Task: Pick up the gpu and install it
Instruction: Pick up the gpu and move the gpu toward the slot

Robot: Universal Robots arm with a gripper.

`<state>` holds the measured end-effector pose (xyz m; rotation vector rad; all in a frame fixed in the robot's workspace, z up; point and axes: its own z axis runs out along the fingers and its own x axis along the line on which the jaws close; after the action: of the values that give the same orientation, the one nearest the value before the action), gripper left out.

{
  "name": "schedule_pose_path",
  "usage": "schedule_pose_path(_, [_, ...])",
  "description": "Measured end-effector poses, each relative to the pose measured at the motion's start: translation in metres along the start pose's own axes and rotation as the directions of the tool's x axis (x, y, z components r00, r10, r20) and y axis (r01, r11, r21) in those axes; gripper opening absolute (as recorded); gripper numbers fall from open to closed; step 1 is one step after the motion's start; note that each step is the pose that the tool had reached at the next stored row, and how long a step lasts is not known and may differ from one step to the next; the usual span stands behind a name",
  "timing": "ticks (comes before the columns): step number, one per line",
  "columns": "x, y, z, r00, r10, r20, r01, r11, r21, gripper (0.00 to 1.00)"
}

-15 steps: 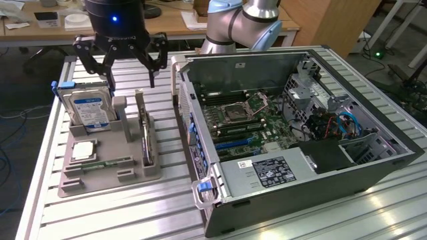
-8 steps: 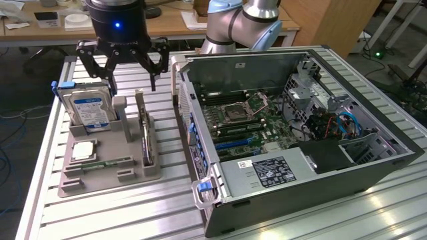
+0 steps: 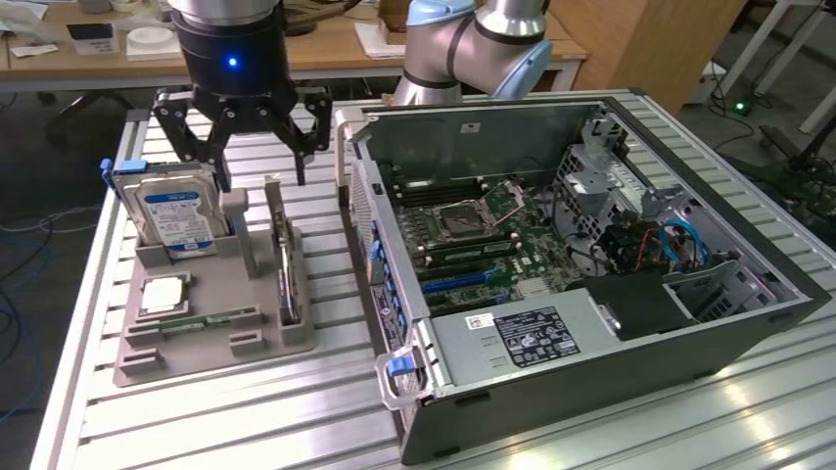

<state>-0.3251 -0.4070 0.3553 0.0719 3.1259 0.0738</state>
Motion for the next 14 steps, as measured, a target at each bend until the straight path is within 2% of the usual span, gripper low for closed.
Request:
schedule_pose_path(11, [0.001, -0.0006, 0.0111, 0.9997, 0.023, 0.0004, -0.023, 0.9997, 0.0004, 0.76])
schedule_pose_path(14, [0.001, -0.0027, 0.0148, 0.9997, 0.022, -0.0031, -0.022, 0.9997, 0.0006, 0.76])
